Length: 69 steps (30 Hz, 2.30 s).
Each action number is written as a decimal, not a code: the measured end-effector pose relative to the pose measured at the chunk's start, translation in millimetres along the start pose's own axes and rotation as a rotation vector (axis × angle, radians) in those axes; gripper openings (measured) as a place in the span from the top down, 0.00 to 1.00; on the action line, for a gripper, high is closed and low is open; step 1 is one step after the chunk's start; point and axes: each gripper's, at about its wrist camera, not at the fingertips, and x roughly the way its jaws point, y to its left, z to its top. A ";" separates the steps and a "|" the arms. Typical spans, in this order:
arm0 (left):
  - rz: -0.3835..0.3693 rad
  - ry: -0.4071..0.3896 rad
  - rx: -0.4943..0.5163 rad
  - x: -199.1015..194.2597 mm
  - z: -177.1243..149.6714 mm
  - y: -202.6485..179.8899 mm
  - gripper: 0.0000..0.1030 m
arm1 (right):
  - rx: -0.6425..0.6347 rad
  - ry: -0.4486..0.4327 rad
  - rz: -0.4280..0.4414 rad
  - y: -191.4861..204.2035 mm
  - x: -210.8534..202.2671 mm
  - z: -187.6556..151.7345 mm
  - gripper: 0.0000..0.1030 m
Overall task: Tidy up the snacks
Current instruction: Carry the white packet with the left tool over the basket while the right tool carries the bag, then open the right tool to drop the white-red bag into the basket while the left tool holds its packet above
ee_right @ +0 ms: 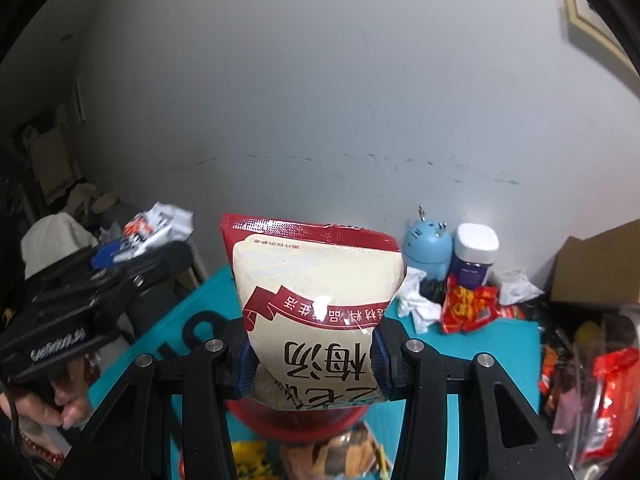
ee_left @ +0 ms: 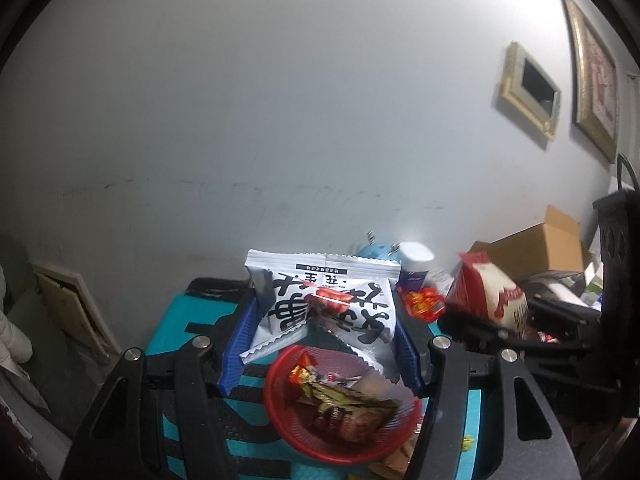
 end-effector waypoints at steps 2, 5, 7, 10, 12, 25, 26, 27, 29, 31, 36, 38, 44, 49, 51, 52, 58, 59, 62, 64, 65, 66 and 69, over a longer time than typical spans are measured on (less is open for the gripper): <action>0.012 0.014 -0.010 8.7 -1.5 3.6 0.42 | 0.015 -0.005 -0.006 -4.7 13.7 0.3 0.56; 0.035 0.028 -0.018 21.6 -3.3 10.1 0.42 | 0.026 -0.006 0.006 -8.5 31.5 -3.0 0.56; 0.045 0.032 -0.018 27.6 -4.7 13.3 0.42 | 0.039 -0.003 0.019 -12.2 44.0 -5.4 0.56; 0.047 0.042 -0.022 38.0 -7.7 13.8 0.42 | 0.044 0.022 0.023 -14.0 63.2 -10.1 0.55; 0.047 0.049 -0.020 43.5 -11.6 14.8 0.42 | 0.043 0.040 0.016 -14.6 73.1 -14.9 0.55; 0.056 0.105 -0.034 69.0 -25.8 24.5 0.42 | 0.022 0.146 0.038 -6.8 108.6 -27.1 0.34; 0.054 0.108 -0.038 69.8 -26.0 24.7 0.42 | 0.019 0.138 0.034 -6.8 106.4 -26.4 0.34; 0.054 0.110 -0.039 71.1 -26.2 24.5 0.42 | 0.013 0.135 0.026 -6.4 104.4 -25.9 0.34; 0.055 0.113 -0.037 72.0 -27.5 23.7 0.42 | 0.000 0.130 0.003 -7.3 100.0 -24.3 0.34; 0.055 0.116 -0.031 74.1 -27.0 22.2 0.42 | -0.002 0.127 -0.014 -10.4 98.1 -23.0 0.34; 0.049 0.125 -0.007 78.8 -29.1 16.7 0.42 | 0.002 0.153 -0.049 -17.5 93.8 -19.6 0.34; 0.052 0.136 0.002 82.3 -31.2 14.9 0.42 | 0.009 0.160 -0.059 -21.1 92.4 -18.8 0.34; 0.050 0.209 -0.003 102.6 -42.3 14.9 0.42 | 0.018 0.171 -0.075 -24.7 89.7 -17.8 0.34; 0.045 0.292 0.003 117.7 -52.7 13.9 0.42 | 0.007 0.178 -0.077 -23.0 89.2 -17.6 0.34; 0.047 0.341 0.020 124.0 -57.6 11.3 0.42 | 0.007 0.180 -0.076 -22.8 89.1 -17.5 0.34; 0.050 0.354 0.024 126.5 -60.1 10.6 0.42 | 0.008 0.182 -0.076 -22.8 89.1 -17.6 0.34; 0.031 0.399 0.032 138.5 -71.6 10.8 0.41 | 0.007 0.191 -0.071 -22.5 91.1 -19.4 0.34; 0.034 0.398 0.043 138.2 -72.3 9.4 0.41 | 0.006 0.190 -0.070 -22.0 91.1 -19.4 0.34; 0.015 0.397 0.062 136.5 -73.3 3.8 0.41 | 0.000 0.187 -0.069 -21.2 89.8 -19.2 0.34; 0.025 0.396 0.080 136.8 -73.5 -1.0 0.40 | -0.001 0.187 -0.064 -21.1 88.9 -19.3 0.34; 0.031 0.393 0.090 136.2 -73.5 -2.8 0.40 | -0.002 0.186 -0.062 -21.1 87.8 -19.3 0.34; 0.032 0.389 0.097 135.2 -73.4 -4.5 0.40 | -0.003 0.186 -0.063 -21.4 87.2 -19.4 0.34; 0.017 0.371 0.096 131.0 -70.9 -7.4 0.39 | -0.003 0.189 -0.069 -22.9 86.6 -19.9 0.34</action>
